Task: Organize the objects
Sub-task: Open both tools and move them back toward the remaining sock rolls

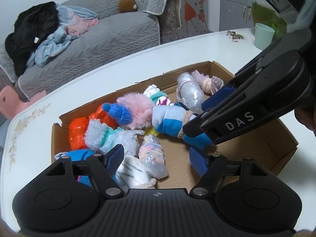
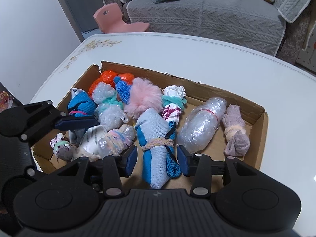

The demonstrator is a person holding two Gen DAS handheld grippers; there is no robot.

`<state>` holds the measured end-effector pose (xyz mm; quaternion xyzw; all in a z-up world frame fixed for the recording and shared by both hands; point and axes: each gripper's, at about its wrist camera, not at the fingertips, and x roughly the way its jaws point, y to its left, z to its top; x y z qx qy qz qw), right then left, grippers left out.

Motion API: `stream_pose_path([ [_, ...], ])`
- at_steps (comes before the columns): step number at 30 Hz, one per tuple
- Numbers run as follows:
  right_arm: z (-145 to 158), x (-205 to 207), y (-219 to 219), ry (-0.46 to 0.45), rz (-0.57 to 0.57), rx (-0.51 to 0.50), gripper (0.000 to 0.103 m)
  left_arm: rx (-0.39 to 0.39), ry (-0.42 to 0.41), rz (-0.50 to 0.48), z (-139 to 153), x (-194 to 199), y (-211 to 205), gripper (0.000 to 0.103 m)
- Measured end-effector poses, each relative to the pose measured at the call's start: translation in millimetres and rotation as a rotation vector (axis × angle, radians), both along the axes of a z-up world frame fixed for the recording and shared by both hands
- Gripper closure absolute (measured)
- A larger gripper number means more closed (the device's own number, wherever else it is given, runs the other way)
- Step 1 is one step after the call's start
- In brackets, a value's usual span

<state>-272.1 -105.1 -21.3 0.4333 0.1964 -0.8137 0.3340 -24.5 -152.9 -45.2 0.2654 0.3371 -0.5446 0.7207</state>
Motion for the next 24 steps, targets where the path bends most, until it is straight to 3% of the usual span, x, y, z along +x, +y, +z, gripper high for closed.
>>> stream_pose_path([
  [7, 17.4, 18.9, 12.2, 0.030, -0.002, -0.022, 0.061, -0.001, -0.053, -0.036, 26.9, -9.6, 26.4, 0.020],
  [15, 33.9, 68.6, 28.3, 0.075, 0.024, -0.042, 0.054, 0.028, -0.080, -0.034, 53.5, -23.5, 69.8, 0.018],
  [19, 42.3, 97.7, 40.8, 0.087, 0.011, -0.085, 0.046, 0.046, -0.048, -0.031, 67.4, -33.7, 97.9, 0.015],
  [21, 43.2, 116.3, 49.5, 0.107, 0.009, -0.091, 0.038, 0.059, -0.019, -0.031, 72.6, -38.8, 113.4, 0.012],
  [24, 40.2, 141.7, 63.3, 0.132, -0.002, -0.094, 0.030, 0.079, 0.056, -0.001, 75.7, -44.9, 139.0, 0.008],
])
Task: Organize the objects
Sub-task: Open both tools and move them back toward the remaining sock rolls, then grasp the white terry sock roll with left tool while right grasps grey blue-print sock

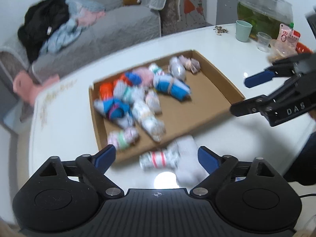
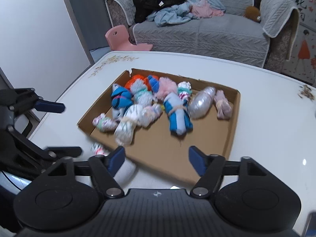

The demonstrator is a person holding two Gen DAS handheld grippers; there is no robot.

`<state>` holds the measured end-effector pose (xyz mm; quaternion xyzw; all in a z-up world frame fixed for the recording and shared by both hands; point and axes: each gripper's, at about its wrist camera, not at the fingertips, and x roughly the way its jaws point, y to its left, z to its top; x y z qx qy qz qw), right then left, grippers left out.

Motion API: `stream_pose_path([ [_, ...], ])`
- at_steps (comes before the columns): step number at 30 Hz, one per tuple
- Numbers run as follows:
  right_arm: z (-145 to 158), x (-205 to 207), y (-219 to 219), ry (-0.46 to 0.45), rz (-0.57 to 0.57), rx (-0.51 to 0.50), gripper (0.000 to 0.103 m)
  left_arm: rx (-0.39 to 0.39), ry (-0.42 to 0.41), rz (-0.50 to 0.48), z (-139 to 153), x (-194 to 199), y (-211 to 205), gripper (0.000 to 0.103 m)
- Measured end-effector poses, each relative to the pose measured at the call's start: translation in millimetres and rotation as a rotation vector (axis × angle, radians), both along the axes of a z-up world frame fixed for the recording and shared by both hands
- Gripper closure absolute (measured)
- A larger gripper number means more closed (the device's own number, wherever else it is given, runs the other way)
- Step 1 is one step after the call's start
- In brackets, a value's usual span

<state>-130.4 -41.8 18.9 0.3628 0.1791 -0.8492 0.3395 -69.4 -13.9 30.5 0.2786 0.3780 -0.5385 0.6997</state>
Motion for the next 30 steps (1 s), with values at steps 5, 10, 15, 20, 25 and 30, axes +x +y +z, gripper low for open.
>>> stream_pose_path([
  [5, -9.8, 36.3, 22.6, -0.001, 0.060, -0.018, 0.020, 0.048, 0.075, 0.032, -17.4, -13.0, 24.6, 0.006],
  [10, -30.2, 74.1, 20.2, -0.010, 0.089, 0.031, 0.009, 0.046, 0.141, 0.051, -37.8, -20.9, 18.4, 0.006],
  [15, -61.4, 86.3, 11.0, -0.030, 0.107, 0.105, 0.008, 0.030, 0.126, 0.063, -53.7, -26.6, -2.8, 0.006],
  [20, -79.7, 86.7, 1.3, -0.025, 0.116, 0.142, 0.013, 0.005, 0.139, 0.106, -69.1, -21.7, -22.1, 0.006],
  [25, -93.3, 80.7, -4.2, -0.039, 0.109, 0.162, 0.020, 0.000, 0.144, 0.105, -87.9, -19.3, -34.1, 0.007],
  [30, -100.3, 76.0, -4.7, -0.065, 0.100, 0.173, 0.032, -0.023, 0.178, 0.097, -101.4, -17.2, -39.5, 0.023],
])
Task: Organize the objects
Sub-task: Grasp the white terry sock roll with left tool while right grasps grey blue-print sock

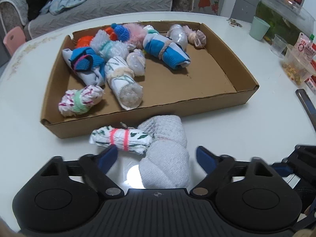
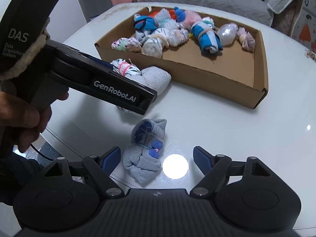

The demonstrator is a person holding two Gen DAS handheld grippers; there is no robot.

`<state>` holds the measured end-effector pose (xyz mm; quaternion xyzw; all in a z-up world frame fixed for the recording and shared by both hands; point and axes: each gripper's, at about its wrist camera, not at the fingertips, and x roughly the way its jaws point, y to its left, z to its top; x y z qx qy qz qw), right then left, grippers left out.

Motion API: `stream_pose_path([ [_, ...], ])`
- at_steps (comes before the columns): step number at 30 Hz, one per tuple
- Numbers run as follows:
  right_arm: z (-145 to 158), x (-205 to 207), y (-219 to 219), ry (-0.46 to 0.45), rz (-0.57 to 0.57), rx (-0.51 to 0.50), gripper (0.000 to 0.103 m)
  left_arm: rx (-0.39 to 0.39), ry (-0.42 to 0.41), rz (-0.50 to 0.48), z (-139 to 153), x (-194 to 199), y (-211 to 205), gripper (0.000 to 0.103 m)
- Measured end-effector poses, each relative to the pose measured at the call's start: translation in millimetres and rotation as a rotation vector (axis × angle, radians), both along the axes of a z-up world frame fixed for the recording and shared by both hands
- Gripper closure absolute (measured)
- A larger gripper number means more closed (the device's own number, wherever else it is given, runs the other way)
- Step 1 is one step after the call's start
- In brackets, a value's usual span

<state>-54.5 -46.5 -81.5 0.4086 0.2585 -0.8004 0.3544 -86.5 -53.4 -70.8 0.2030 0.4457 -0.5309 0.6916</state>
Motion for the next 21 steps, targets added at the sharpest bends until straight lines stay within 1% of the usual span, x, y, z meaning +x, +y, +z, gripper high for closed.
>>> stream_pose_path([
  [1, -0.9, -1.1, 0.2, -0.009, 0.003, -0.002, 0.034, -0.006, 0.006, 0.002, -1.4, 0.8, -0.8, 0.030],
  [2, -1.8, -2.3, 0.4, -0.020, 0.003, -0.001, 0.039, -0.011, 0.016, 0.004, -3.3, 2.1, -1.0, 0.034],
  [4, -3.5, -5.2, 1.3, -0.042, 0.001, 0.007, 0.048, -0.020, 0.065, -0.006, -6.7, 3.5, 0.4, 0.048],
  [5, -4.1, -5.9, 2.3, -0.048, -0.003, 0.013, 0.057, -0.021, 0.059, -0.013, -6.5, 1.5, 1.4, 0.048],
  [6, -4.5, -6.7, 3.5, -0.053, -0.008, 0.018, 0.063, -0.018, 0.040, -0.025, -5.2, -1.5, 2.2, 0.049],
  [7, -4.5, -7.6, 4.9, -0.056, -0.010, 0.019, 0.063, -0.015, 0.024, -0.040, -3.9, -4.0, 3.0, 0.049],
  [9, -3.5, -7.8, 9.1, -0.066, -0.015, 0.019, 0.064, -0.007, 0.011, -0.062, -2.6, -7.1, 6.7, 0.050],
  [13, -0.6, -7.0, 17.9, -0.079, -0.027, 0.017, 0.065, 0.034, 0.007, -0.067, -1.4, -10.8, 25.8, 0.049],
  [15, -0.7, -8.9, 21.3, -0.085, -0.035, 0.019, 0.065, 0.056, -0.010, -0.096, -1.8, -15.6, 36.8, 0.047],
  [17, -1.5, -10.1, 22.3, -0.090, -0.040, 0.018, 0.063, 0.082, -0.009, -0.127, -5.4, -19.8, 44.6, 0.043],
  [19, -1.5, -8.8, 20.2, -0.087, -0.033, 0.017, 0.061, 0.089, -0.014, -0.141, -9.0, -23.0, 50.0, 0.030],
  [21, -2.0, -6.6, 17.5, -0.076, -0.025, 0.025, 0.060, 0.085, -0.038, -0.155, -9.1, -24.9, 51.0, 0.029],
])
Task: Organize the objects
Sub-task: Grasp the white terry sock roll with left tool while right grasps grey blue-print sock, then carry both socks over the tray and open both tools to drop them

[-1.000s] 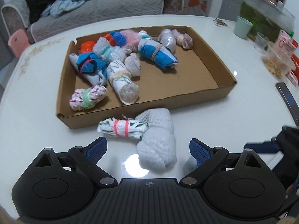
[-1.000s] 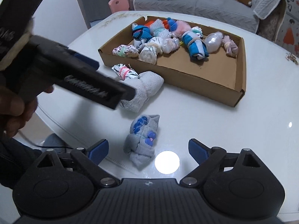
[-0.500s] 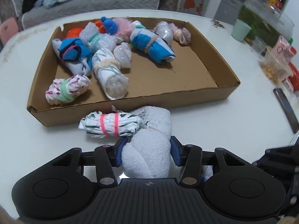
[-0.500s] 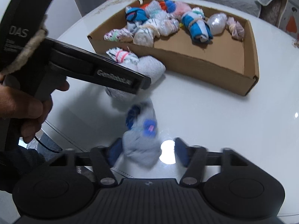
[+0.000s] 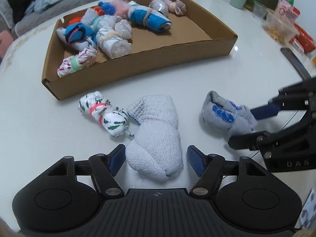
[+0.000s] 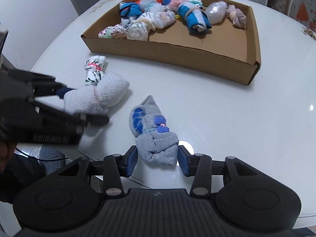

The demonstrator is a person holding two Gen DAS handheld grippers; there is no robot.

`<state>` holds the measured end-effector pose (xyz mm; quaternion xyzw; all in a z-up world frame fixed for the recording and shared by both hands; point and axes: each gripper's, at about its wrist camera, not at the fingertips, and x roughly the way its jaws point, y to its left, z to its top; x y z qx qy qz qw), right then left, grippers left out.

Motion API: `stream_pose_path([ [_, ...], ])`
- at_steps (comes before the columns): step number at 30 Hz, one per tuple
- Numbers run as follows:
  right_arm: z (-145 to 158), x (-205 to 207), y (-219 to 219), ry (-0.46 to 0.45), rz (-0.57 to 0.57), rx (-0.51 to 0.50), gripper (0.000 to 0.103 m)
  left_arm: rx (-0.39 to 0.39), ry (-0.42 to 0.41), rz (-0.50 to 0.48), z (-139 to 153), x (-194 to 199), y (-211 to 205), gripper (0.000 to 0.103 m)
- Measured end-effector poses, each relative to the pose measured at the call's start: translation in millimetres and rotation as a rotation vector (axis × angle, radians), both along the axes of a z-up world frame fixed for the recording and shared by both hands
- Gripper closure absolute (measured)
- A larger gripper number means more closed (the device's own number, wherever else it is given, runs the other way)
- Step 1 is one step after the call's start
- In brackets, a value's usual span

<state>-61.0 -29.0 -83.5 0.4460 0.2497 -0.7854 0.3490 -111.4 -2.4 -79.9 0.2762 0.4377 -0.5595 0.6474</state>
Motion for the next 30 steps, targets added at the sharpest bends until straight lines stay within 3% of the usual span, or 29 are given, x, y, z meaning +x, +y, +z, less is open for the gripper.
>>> stream_pose_path([
  [6, -0.8, -3.5, -3.6, 0.018, 0.021, 0.006, 0.059, -0.052, 0.020, 0.038, 6.0, 9.5, -9.0, 0.025],
  [10, -0.1, -5.4, -3.0, 0.025, 0.031, 0.016, 0.062, -0.052, 0.053, 0.038, 1.2, 7.9, -13.2, 0.050],
  [18, 6.8, -6.5, -1.7, 0.027, 0.046, 0.008, 0.067, -0.012, 0.046, 0.007, 9.5, -0.5, -7.5, 0.055],
  [23, 23.8, -4.2, 7.8, 0.050, 0.046, -0.018, 0.067, -0.017, 0.055, -0.017, 35.8, -9.4, -3.6, 0.055],
  [30, 62.1, -12.9, 23.0, 0.092, 0.027, -0.158, 0.067, -0.178, 0.014, -0.045, 94.1, -12.3, -17.2, 0.055],
])
